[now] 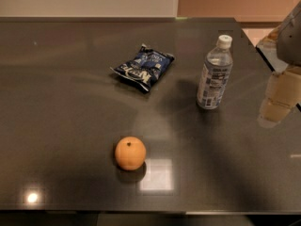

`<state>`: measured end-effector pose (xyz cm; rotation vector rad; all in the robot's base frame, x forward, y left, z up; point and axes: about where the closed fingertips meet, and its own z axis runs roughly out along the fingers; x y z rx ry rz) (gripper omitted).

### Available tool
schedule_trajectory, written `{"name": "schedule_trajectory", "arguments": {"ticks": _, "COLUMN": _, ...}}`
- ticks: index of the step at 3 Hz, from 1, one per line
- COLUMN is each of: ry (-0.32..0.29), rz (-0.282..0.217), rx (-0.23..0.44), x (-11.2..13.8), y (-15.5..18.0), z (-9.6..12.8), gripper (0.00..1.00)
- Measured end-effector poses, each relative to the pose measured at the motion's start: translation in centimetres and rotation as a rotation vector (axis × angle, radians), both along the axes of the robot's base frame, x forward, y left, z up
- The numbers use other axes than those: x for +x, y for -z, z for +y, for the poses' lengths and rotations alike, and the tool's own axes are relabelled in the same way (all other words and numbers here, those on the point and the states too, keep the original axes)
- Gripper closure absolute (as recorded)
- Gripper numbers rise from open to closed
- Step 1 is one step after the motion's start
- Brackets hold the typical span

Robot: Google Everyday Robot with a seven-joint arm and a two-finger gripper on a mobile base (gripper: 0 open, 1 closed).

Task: Move blue plastic bottle near orange

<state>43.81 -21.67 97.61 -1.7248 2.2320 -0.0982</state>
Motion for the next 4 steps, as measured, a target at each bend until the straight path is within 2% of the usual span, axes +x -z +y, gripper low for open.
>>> {"name": "schedule_trajectory", "arguments": {"ticks": 1, "ry": -0.006, "rz": -0.02, "rx": -0.003, "x": 0.7, "y": -0.8, "z": 0.2, "gripper": 0.0}}
{"name": "schedule_trajectory", "arguments": {"ticks": 2, "ry": -0.005, "rz": -0.055, "rx": 0.046, "x": 3.9, "y": -1.4, "z": 0.7, "gripper": 0.0}}
{"name": "schedule_trajectory", "arguments": {"ticks": 3, "ry": 0.012, "rz": -0.087, "rx": 0.11, "x": 7.7, "y": -1.8, "z": 0.7, "gripper": 0.0}}
{"name": "schedule_trajectory", "arguments": {"ticks": 4, "ry": 0.029, "rz": -0.111, "rx": 0.156, "x": 10.5, "y": -1.7, "z": 0.3, "gripper": 0.0}}
